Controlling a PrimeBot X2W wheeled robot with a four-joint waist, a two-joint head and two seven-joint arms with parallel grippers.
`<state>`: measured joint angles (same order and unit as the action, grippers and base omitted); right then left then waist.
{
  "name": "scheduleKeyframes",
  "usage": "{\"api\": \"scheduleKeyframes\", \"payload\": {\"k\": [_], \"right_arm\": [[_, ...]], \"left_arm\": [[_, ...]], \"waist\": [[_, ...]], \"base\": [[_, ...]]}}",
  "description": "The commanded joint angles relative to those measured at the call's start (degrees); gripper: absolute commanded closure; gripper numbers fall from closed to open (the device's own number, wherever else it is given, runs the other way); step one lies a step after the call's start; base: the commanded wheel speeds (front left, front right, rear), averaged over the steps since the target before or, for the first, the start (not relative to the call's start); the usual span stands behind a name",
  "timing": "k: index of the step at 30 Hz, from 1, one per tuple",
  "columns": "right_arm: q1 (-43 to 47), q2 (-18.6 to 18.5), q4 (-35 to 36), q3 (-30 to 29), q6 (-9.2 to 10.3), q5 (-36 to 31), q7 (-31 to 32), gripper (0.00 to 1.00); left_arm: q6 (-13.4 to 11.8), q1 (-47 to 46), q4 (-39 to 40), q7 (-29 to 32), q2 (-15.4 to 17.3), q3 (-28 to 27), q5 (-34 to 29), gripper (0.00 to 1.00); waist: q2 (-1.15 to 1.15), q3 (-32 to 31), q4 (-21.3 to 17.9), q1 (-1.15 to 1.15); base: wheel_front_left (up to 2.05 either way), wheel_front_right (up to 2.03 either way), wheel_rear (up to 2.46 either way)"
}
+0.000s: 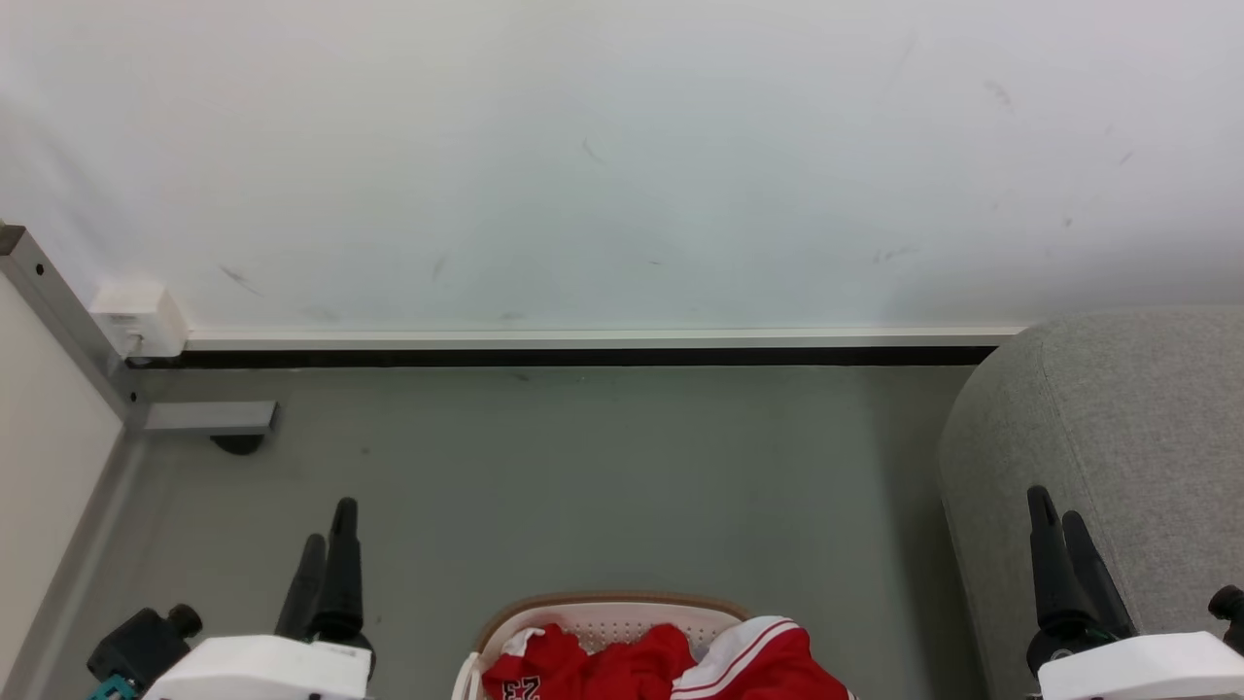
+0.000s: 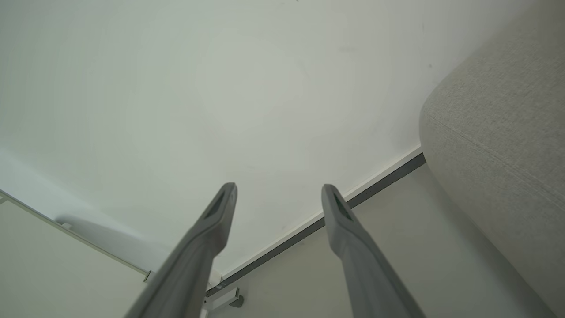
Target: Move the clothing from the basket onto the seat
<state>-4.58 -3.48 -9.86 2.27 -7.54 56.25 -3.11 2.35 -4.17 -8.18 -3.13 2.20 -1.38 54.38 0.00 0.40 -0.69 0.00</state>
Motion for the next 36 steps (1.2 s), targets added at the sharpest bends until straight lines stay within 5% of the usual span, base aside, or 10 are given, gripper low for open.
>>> {"api": "scheduleKeyframes", "payload": {"k": [1,36], "right_arm": [[-1.3,-0.1,0.4,-0.1,0.03,-3.3,-0.7,0.00],[-2.2,0.6,-1.0,4.7,0.06,-26.0,-6.4,0.00]], "left_arm": [[-0.8,-0.5,1.1,-0.7,0.5,0.1,-3.3,0.00],[-4.7,0.1,2.0,-6.4,0.7,4.3,-29.0,0.00]], "waist": [[0.00,0.0,0.0,0.00],[0.00,0.0,-0.4,0.00]], "base": [[0.00,0.00,0.00],[0.00,0.00,0.00]]}}
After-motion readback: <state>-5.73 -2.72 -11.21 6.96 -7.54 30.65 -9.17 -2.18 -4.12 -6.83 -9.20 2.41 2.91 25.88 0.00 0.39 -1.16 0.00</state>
